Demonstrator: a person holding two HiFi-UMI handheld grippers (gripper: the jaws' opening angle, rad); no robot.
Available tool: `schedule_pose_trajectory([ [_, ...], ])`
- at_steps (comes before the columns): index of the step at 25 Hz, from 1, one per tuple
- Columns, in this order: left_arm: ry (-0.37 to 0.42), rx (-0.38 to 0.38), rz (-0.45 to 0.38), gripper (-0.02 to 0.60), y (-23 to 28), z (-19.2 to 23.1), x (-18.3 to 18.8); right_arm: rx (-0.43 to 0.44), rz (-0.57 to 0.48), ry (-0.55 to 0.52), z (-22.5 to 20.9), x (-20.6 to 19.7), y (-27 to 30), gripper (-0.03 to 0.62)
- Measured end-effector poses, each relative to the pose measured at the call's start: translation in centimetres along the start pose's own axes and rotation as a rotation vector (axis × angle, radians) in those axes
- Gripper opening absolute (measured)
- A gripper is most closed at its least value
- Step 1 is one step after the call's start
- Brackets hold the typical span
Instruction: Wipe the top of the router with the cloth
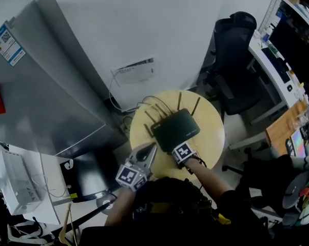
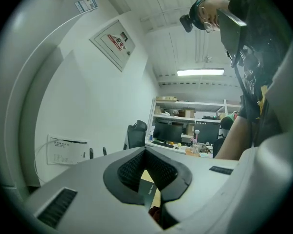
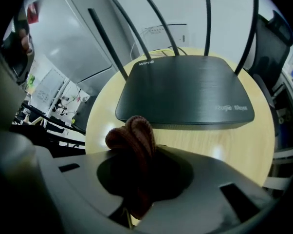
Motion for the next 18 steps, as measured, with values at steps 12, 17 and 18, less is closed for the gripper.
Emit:
schedule_pose_trajectory([
  [12, 0.014, 0.028, -0.001, -0.003, 1.5, -1.6, -0.2, -0.052, 0.016, -0.015, -6.6, -0.2, -2.6, 0.061],
  [17, 0.01, 0.008, -0.003, -0.003, 3.1, -2.7, -0.4, -0.049, 0.006, -0.02, -8.9, -0.7, -3.5, 0.061],
  [18, 0.008, 0.006, -0.01, -0.003, 3.4, -2.8, -0.3, -0.046, 0.003, -0.012, -9.3, -0.8, -3.6, 0.061],
])
Point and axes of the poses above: the fingertips, and each gripper's own axes: y forward along the fingers, z to its left, x out of its top, the point moved 5 cm from there along -y, backward along the fingers, and after that the axes turned 9 degrees about x, right-handed, at the moved point
